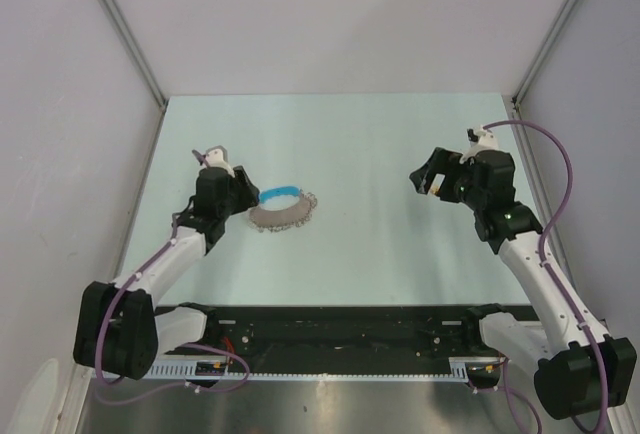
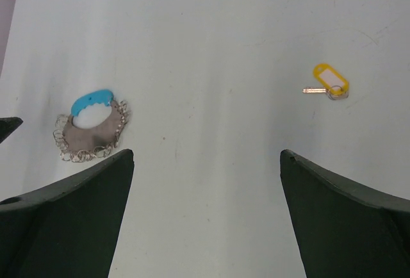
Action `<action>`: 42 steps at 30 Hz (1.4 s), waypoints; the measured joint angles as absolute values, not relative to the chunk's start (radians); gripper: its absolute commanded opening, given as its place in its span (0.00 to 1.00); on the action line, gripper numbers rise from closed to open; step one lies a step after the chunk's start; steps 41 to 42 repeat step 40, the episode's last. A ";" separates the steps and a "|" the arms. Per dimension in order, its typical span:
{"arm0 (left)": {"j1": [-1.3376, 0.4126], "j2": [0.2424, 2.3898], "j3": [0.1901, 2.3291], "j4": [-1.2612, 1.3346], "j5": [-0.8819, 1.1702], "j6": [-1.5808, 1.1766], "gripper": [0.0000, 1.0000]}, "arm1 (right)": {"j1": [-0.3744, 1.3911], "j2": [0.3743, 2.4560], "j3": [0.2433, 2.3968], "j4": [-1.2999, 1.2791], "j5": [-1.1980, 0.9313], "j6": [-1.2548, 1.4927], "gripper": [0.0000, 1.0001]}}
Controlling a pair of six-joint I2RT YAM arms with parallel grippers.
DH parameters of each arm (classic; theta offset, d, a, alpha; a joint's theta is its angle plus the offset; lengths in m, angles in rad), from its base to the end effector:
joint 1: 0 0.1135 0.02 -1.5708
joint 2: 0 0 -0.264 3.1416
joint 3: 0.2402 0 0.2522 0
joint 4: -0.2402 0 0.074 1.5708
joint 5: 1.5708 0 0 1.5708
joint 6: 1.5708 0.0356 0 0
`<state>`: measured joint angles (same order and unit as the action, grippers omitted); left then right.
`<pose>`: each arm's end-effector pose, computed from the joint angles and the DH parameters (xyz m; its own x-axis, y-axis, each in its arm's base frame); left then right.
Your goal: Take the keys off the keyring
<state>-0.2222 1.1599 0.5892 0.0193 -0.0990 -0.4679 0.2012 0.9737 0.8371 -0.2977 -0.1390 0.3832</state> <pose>0.2410 -0.0509 0.2164 -0.5179 -0.3431 -0.7836 -0.1080 0.9349 -0.3380 0.2161 0.0491 0.3119 -0.5024 0.2754 -0.8196 -0.1436 0.9081 0.3933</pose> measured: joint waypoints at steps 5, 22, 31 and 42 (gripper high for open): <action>-0.221 1.143 0.649 -0.006 -0.041 -0.426 1.00 | 0.207 0.956 0.837 -0.326 -0.139 0.427 1.00; -0.249 0.951 0.618 0.226 0.564 -0.414 1.00 | 0.405 0.793 0.840 -0.400 -0.116 0.482 1.00; -0.290 0.901 0.604 0.291 0.704 -0.429 1.00 | 0.411 0.640 0.841 -0.398 -0.045 0.490 1.00; -0.304 0.857 0.603 0.317 0.714 -0.442 1.00 | 0.411 0.603 0.841 -0.399 0.020 0.489 0.99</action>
